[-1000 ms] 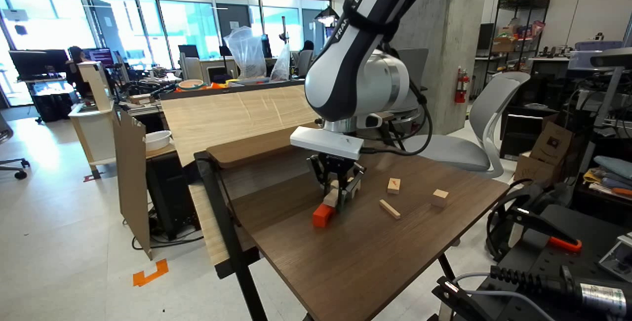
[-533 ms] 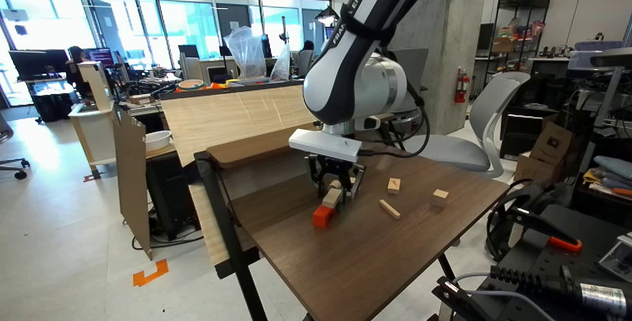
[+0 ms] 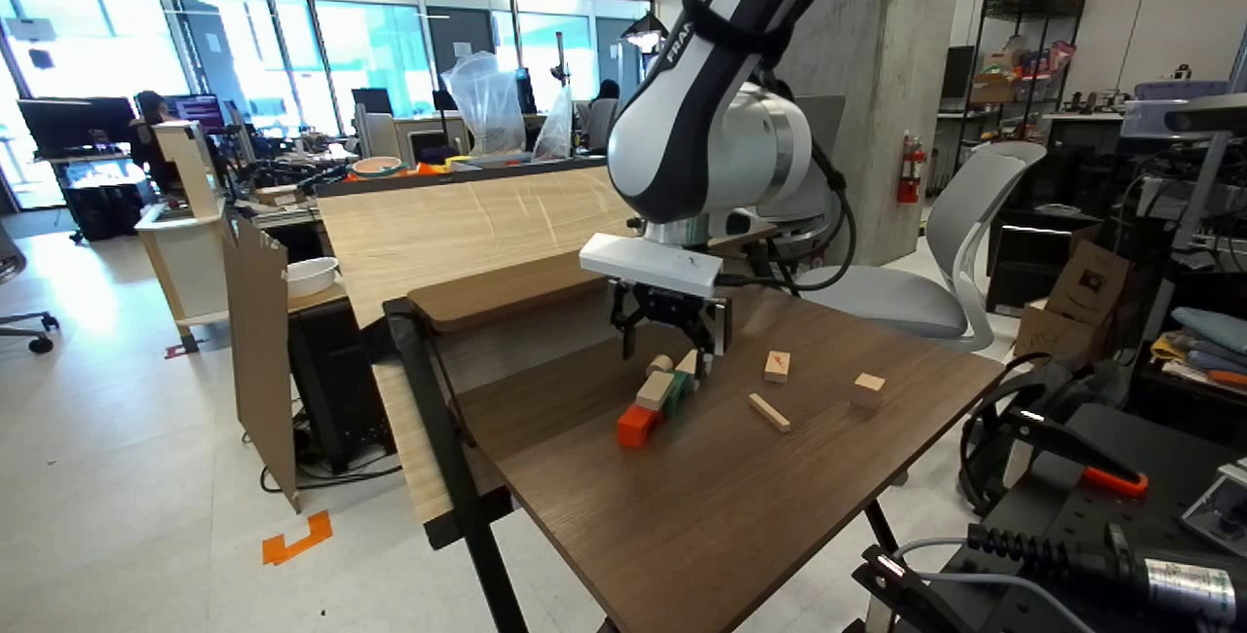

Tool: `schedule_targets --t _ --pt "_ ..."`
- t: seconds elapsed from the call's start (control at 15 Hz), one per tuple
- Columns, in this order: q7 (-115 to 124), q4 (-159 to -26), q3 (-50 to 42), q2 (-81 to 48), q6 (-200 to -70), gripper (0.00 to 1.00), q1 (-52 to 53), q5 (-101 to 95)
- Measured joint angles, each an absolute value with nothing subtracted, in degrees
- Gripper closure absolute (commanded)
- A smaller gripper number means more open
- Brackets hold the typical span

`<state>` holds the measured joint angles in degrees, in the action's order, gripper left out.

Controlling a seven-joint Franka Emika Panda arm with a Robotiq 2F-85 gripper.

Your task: Place the wooden block on top of the orange and the green blocks

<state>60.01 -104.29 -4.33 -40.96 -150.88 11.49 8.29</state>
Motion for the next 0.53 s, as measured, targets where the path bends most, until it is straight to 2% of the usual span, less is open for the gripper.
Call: schedule_targets --t 0.53 --pt "57.85 -105.49 -10.80 -40.45 -150.87 0.00 8.07 7.55"
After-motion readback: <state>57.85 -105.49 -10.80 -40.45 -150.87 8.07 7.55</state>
